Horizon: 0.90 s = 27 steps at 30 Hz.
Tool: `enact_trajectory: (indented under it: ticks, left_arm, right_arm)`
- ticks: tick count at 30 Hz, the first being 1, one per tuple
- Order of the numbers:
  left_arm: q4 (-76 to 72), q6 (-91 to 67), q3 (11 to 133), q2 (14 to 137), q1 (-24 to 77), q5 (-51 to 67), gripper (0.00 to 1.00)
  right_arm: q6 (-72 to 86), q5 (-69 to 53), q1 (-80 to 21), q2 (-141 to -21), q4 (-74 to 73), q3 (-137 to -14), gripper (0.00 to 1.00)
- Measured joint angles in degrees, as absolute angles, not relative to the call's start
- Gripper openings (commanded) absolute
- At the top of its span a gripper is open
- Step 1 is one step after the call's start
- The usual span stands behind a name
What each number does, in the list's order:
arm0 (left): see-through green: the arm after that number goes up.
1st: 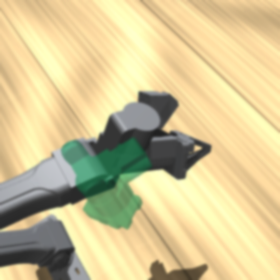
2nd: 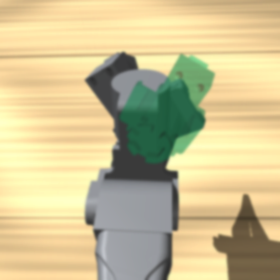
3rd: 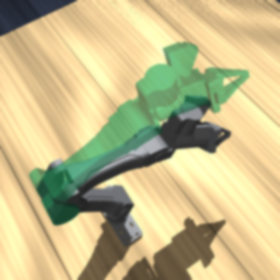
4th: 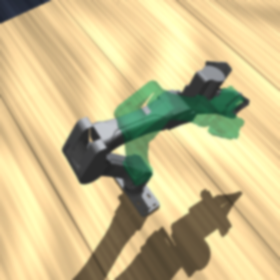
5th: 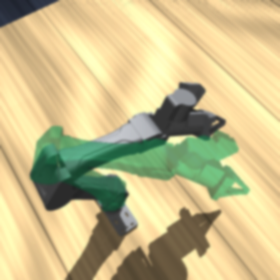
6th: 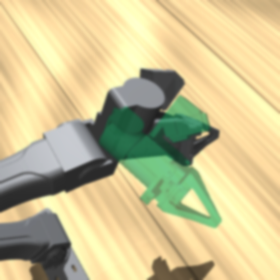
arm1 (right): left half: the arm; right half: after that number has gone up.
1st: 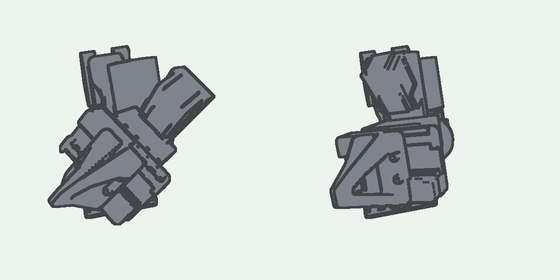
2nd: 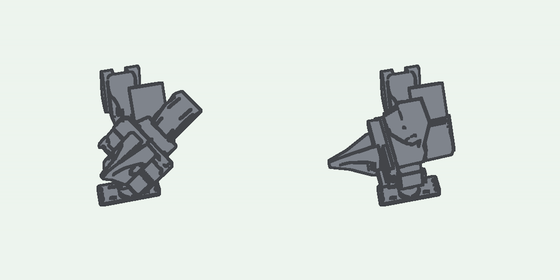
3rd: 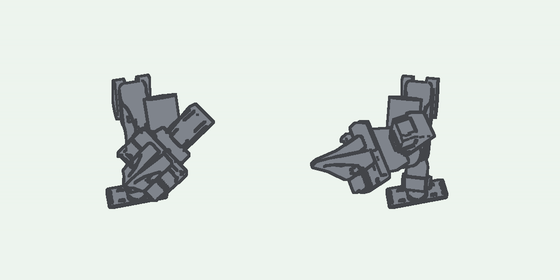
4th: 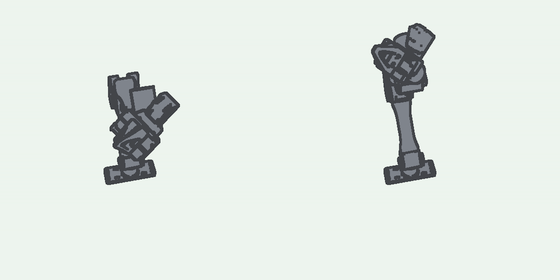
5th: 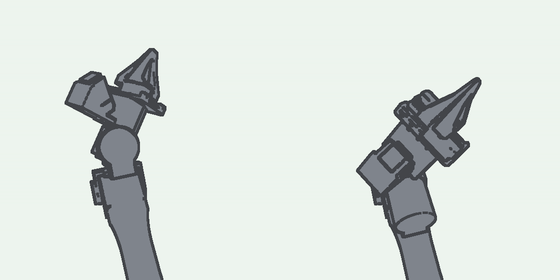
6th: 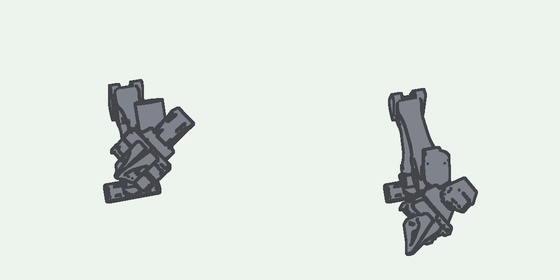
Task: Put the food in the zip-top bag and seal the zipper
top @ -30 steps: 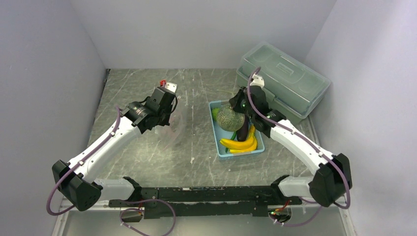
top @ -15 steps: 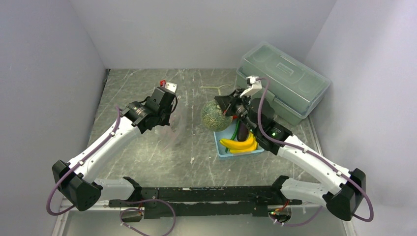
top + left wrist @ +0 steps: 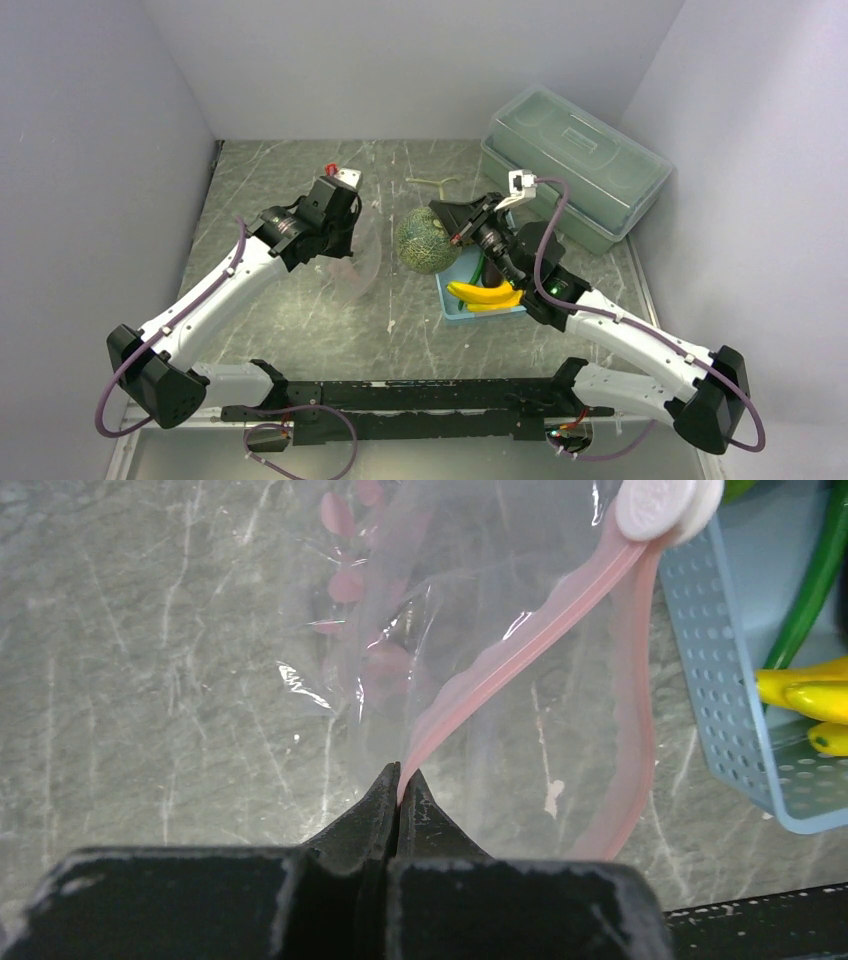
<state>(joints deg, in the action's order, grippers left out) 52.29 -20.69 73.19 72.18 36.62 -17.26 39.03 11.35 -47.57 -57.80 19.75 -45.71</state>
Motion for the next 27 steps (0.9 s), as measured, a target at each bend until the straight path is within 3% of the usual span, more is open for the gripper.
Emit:
enact_trajectory:
  ticks: [27]
  left_arm:
    - [45.21,-33.5,73.19,75.9,36.62,-4.27,0.0]
  right_arm:
    - [47.72,10.2,-52.51,-56.84,36.75,-38.13,0.0]
